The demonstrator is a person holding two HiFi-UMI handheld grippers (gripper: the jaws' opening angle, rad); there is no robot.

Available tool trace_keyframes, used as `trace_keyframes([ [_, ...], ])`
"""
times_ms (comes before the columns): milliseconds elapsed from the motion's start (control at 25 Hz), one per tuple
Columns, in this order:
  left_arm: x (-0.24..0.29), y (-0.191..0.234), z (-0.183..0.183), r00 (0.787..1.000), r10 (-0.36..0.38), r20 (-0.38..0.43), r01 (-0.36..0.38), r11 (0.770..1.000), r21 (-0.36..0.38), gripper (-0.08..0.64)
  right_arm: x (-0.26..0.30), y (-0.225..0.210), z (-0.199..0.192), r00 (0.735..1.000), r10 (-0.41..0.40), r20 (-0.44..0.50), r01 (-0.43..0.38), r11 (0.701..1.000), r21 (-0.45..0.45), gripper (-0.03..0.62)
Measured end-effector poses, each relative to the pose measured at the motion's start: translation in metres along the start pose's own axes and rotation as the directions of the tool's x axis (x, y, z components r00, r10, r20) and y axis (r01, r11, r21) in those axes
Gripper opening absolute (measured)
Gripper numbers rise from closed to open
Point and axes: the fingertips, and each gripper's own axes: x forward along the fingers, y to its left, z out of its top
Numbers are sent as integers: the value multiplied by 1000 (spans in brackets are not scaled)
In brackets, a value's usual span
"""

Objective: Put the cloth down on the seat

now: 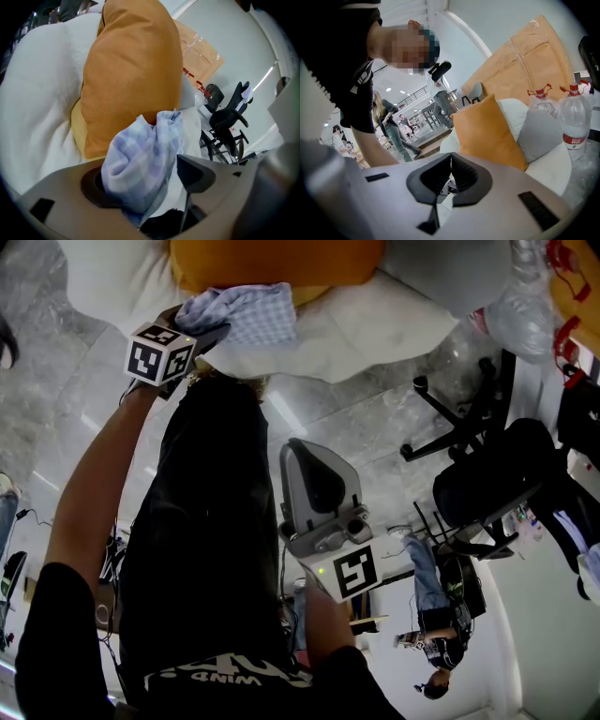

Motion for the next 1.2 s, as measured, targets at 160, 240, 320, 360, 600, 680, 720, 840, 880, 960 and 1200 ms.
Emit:
trace_keyframes([
  [160,-7,5,0,998,56,0,-56,998,22,437,-1,8,3,1000,11,3,-11,1000,3,21],
  [240,-13,10,1,996,87,10,-88,995,37,451,-1,11,4,1000,15,4,-15,1000,1,21],
  [320,-18,12,3,994,107,19,-107,993,43,457,-1,11,6,1000,15,5,-15,1000,-3,21],
  [360,-20,13,4,993,116,24,-117,992,46,457,-2,12,6,1000,14,5,-14,1000,-4,21],
  [600,-48,15,22,981,179,75,-186,979,87,457,-1,20,15,1000,24,14,-24,1000,-12,21],
  [680,-58,6,25,984,162,74,-168,982,89,454,-3,23,20,1000,26,15,-25,999,-22,21],
  [720,-64,1,28,985,157,74,-164,982,97,429,-5,25,25,999,25,24,-24,999,-31,21],
  [840,-84,-12,37,982,166,92,-176,976,125,290,-12,27,46,998,19,66,-16,998,-53,21],
  [880,-89,-17,41,981,165,99,-177,976,128,255,-14,29,53,997,19,77,-15,998,-56,21],
  [960,-100,-30,49,982,156,108,-170,976,135,220,-18,34,69,994,25,104,-19,998,-62,21],
  [1200,-156,-87,83,982,114,150,-136,980,147,46,-41,54,104,995,65,78,-57,993,-102,21],
])
